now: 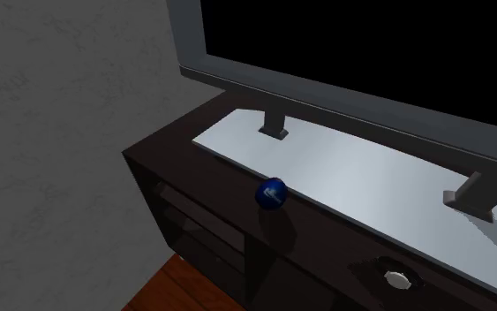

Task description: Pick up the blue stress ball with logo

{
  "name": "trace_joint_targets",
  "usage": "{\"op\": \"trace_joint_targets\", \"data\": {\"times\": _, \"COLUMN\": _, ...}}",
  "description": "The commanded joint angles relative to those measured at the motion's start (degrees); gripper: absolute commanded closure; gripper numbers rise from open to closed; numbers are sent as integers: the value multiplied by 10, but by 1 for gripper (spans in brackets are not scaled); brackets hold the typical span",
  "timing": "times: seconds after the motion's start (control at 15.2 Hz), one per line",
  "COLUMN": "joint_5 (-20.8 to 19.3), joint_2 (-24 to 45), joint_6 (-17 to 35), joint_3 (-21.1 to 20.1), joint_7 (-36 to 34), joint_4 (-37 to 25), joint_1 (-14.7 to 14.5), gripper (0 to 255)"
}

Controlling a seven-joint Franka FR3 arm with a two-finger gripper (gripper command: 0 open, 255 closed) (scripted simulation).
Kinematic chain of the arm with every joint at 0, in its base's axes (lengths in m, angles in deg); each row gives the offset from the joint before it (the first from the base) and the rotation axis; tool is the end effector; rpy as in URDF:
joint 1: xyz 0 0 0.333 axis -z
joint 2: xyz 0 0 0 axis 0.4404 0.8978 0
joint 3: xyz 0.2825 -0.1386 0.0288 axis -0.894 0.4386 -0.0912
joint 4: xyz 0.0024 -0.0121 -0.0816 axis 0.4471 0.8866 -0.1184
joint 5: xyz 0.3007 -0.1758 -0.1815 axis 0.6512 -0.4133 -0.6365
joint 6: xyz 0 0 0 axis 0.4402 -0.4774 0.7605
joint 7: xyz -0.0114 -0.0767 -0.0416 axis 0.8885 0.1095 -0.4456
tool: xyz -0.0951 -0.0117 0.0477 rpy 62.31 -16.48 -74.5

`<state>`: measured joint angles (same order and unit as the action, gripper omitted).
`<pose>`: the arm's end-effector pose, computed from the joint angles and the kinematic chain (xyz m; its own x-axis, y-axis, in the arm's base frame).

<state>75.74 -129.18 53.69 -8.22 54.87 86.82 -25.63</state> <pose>0.3083 0.0154 0.6106 0.9956 0.0896 0.0282 0.0910 -0.9944 -0.0541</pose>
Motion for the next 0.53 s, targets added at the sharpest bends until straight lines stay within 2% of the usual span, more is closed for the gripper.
{"op": "trace_joint_targets", "data": {"times": 0.0, "joint_5": 0, "joint_2": 0, "joint_6": 0, "joint_3": 0, "joint_7": 0, "joint_4": 0, "joint_1": 0, "gripper": 0}}
{"op": "trace_joint_targets", "data": {"times": 0.46, "joint_5": 3, "joint_2": 88, "joint_6": 150, "joint_3": 45, "joint_7": 93, "joint_4": 35, "joint_1": -12, "gripper": 0}}
